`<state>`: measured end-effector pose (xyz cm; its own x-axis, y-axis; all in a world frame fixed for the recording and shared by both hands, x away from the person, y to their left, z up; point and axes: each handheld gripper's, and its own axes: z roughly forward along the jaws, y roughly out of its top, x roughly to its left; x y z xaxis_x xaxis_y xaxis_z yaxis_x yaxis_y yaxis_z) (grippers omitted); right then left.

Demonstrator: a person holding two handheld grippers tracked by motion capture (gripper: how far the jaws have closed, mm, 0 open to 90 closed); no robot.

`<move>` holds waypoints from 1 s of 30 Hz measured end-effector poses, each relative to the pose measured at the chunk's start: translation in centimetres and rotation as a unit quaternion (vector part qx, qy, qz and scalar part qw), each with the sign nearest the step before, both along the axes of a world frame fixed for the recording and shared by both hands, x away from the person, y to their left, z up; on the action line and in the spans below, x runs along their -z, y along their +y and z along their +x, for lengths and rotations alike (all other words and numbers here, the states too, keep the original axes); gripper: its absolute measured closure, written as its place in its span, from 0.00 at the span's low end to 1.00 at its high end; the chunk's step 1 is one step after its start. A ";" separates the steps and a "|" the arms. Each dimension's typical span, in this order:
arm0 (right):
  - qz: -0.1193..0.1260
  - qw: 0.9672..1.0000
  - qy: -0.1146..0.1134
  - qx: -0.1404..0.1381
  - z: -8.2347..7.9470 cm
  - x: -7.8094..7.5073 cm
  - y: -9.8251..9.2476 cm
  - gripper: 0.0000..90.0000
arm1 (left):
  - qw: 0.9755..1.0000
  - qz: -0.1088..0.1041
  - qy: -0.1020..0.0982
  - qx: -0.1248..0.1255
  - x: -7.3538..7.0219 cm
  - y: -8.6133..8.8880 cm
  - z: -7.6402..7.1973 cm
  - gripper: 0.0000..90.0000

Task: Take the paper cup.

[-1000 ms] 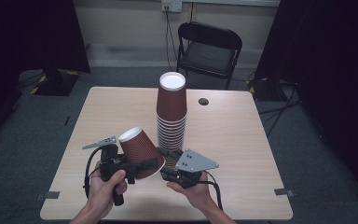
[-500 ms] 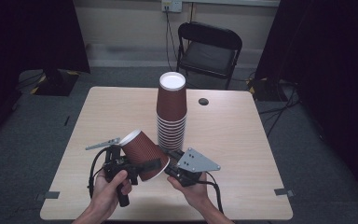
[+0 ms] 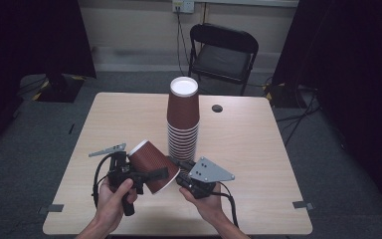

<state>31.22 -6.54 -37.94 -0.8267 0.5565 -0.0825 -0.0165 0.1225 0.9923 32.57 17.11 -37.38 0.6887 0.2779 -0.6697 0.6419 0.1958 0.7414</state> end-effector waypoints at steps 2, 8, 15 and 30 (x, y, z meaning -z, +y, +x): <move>0.003 1.000 0.000 -0.002 0.1 0.0 -0.1 0.96 | 1.000 -0.006 -0.003 -0.006 -0.1 0.4 0.2 0.07; -0.002 1.000 0.007 -0.007 0.0 0.1 0.0 0.96 | 1.000 0.008 -0.021 -0.018 -0.5 1.1 0.4 0.06; -0.012 1.000 0.026 -0.008 0.1 0.3 0.0 0.96 | 0.997 0.034 -0.040 -0.055 -0.5 1.8 0.6 0.04; -0.044 0.995 0.084 0.000 -0.1 1.7 -1.8 0.96 | 0.987 0.096 -0.086 -0.096 0.2 1.9 1.0 0.17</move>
<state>31.12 -8.29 -39.66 -0.8333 0.5528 0.0091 0.1491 0.2090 0.9665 33.55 19.01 -37.53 0.7103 0.5239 -0.4701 0.4681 0.1471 0.8713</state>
